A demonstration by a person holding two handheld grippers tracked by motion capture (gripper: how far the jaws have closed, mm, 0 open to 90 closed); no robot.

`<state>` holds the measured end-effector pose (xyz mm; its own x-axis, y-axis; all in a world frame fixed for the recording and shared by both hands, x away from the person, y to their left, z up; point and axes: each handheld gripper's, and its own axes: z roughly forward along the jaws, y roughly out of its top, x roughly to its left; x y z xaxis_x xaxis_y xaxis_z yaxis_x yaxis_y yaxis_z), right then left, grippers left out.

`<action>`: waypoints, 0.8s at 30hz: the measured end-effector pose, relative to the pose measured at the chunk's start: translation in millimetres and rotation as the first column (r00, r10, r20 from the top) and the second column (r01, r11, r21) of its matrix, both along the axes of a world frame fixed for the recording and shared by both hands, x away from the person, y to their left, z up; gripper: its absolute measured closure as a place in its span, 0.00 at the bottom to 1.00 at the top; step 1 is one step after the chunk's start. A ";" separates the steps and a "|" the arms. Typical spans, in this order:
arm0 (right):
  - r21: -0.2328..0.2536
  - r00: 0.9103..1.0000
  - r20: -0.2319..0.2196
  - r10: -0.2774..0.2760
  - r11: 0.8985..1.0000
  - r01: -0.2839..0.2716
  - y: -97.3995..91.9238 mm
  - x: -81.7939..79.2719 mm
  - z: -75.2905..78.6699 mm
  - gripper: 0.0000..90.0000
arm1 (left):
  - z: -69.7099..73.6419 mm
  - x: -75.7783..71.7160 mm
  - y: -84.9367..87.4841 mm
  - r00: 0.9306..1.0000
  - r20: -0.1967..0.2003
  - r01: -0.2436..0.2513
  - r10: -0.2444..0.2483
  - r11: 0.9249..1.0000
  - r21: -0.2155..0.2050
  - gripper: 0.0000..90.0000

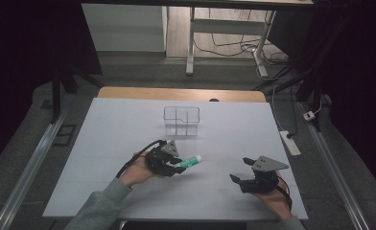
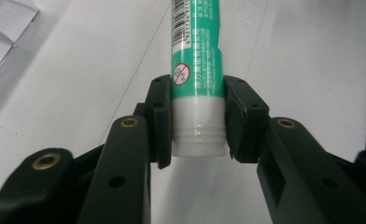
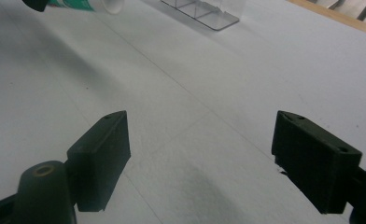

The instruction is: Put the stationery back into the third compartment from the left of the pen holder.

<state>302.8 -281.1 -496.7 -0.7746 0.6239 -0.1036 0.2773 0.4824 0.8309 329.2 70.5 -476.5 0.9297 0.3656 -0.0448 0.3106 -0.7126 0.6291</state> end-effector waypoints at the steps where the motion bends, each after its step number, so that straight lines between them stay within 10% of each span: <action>1: 0.002 1.000 -0.002 0.010 1.000 -0.010 1.8 0.4 0.5 0.21 | 0.1 0.2 -0.9 1.000 0.000 0.006 -0.006 1.000 0.004 0.72; 24: -0.139 0.982 0.046 0.185 0.974 -0.177 68.7 -0.2 11.3 0.23 | -2.6 -1.6 -14.6 0.998 -0.010 0.058 -0.058 0.998 0.026 0.72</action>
